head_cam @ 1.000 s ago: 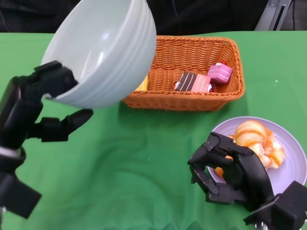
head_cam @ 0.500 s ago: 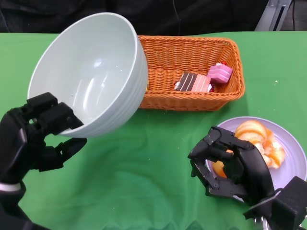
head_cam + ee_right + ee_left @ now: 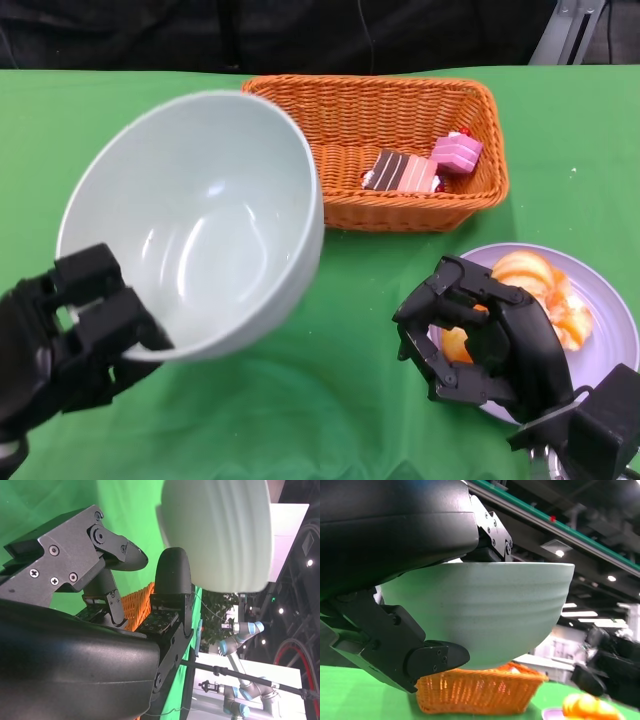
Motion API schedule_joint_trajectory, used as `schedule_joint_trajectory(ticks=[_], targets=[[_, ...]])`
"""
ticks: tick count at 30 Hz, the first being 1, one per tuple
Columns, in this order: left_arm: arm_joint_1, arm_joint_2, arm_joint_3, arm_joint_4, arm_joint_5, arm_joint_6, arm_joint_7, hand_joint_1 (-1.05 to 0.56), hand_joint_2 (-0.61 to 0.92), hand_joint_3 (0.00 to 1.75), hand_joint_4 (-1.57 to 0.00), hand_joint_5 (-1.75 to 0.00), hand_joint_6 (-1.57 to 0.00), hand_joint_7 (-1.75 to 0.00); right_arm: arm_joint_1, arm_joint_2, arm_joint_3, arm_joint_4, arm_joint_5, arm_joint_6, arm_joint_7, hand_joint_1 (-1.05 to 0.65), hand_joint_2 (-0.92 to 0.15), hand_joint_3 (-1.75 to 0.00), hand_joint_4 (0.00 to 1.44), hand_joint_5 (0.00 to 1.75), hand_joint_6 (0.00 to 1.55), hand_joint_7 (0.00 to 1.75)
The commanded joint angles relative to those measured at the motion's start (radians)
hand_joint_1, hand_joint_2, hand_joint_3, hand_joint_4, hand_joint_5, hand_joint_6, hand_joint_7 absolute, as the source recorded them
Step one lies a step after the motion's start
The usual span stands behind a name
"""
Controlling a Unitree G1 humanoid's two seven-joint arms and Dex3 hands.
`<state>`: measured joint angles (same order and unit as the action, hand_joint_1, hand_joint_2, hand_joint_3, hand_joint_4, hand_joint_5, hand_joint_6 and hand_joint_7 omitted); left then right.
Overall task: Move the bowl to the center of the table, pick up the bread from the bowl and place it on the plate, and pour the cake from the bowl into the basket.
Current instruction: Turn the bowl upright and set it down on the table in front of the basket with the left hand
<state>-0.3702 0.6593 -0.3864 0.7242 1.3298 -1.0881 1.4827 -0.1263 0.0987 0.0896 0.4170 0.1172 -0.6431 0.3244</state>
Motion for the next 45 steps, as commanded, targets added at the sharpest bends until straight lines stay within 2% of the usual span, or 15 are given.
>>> schedule_joint_trajectory(ticks=[1, 10, 16, 21, 23, 25, 26, 28, 33, 34, 41, 45], targets=[[0.003, 0.059, -0.065, -0.012, 0.013, 0.033, 0.072, -0.05, 0.74, 0.72, -0.64, -1.75, -0.5, -1.71, -0.011, -0.01, -0.014, -0.005, 0.008, 0.002, -0.007, -0.05, -0.52, -1.02, 0.75, 1.58, 0.69, 1.23], [-0.029, 0.113, -0.214, 0.011, 0.03, 0.087, 0.096, -0.01, 0.77, 0.55, -0.56, -1.75, -0.47, -1.75, -0.006, -0.014, -0.02, -0.013, 0.009, 0.0, -0.013, -0.06, -0.54, -0.99, 0.75, 1.59, 0.67, 1.23], [-0.056, 0.134, -0.295, 0.016, 0.057, 0.115, 0.108, -0.03, 0.88, 0.34, -0.53, -1.75, -0.47, -1.75, 0.004, -0.017, -0.018, -0.028, 0.013, 0.001, -0.01, -0.06, -0.54, -0.99, 0.76, 1.6, 0.67, 1.23], [-0.07, 0.134, -0.347, 0.019, 0.07, 0.137, 0.132, -0.04, 0.9, 0.19, -0.5, -1.75, -0.48, -1.74, 0.02, -0.015, -0.013, -0.053, 0.001, 0.009, -0.026, -0.07, -0.52, -1.0, 0.76, 1.6, 0.68, 1.23], [-0.072, 0.131, -0.359, 0.017, 0.068, 0.143, 0.131, -0.06, 0.92, 0.12, -0.5, -1.75, -0.51, -1.7, 0.025, -0.014, -0.01, -0.065, -0.004, 0.014, -0.032, -0.07, -0.52, -1.01, 0.77, 1.6, 0.68, 1.24], [-0.075, 0.128, -0.371, 0.021, 0.067, 0.153, 0.129, -0.1, 0.92, 0.08, -0.49, -1.75, -0.58, -1.55, 0.029, -0.013, -0.007, -0.073, -0.006, 0.019, -0.036, -0.06, -0.5, -1.04, 0.76, 1.6, 0.68, 1.25], [-0.077, 0.123, -0.377, 0.025, 0.067, 0.16, 0.129, -0.12, 0.92, 0.06, -0.49, -1.75, -0.61, -1.47, 0.032, -0.013, -0.005, -0.077, -0.005, 0.023, -0.036, -0.06, -0.5, -1.04, 0.76, 1.6, 0.68, 1.25], [-0.082, 0.113, -0.389, 0.037, 0.069, 0.179, 0.131, -0.13, 0.92, 0.07, -0.48, -1.75, -0.52, -1.6, 0.037, -0.013, -0.001, -0.085, -0.001, 0.031, -0.034, -0.07, -0.51, -1.04, 0.75, 1.6, 0.67, 1.25], [-0.1, 0.071, -0.415, 0.084, 0.055, 0.207, 0.132, -0.15, 0.92, 0.04, -0.49, -1.75, -0.45, -1.7, 0.049, -0.015, 0.001, -0.101, 0.0, 0.04, -0.032, -0.07, -0.51, -1.03, 0.75, 1.61, 0.67, 1.25], [-0.102, 0.056, -0.418, 0.096, 0.051, 0.213, 0.132, -0.12, 0.92, 0.1, -0.49, -1.75, -0.42, -1.73, 0.054, -0.017, 0.003, -0.108, 0.002, 0.044, -0.029, -0.06, -0.51, -1.03, 0.75, 1.61, 0.67, 1.24], [-0.112, -0.018, -0.439, 0.153, 0.028, 0.282, 0.086, -0.17, 0.92, 0.15, -0.5, -1.75, -0.44, -1.75, 0.086, -0.02, 0.008, -0.151, 0.008, 0.066, -0.021, -0.05, -0.5, -1.05, 0.74, 1.61, 0.67, 1.22], [-0.124, -0.052, -0.46, 0.19, 0.017, 0.302, 0.065, -0.18, 0.92, 0.11, -0.5, -1.75, -0.43, -1.75, 0.104, -0.021, 0.009, -0.174, 0.01, 0.082, -0.019, -0.06, -0.5, -1.05, 0.74, 1.62, 0.67, 1.21]])
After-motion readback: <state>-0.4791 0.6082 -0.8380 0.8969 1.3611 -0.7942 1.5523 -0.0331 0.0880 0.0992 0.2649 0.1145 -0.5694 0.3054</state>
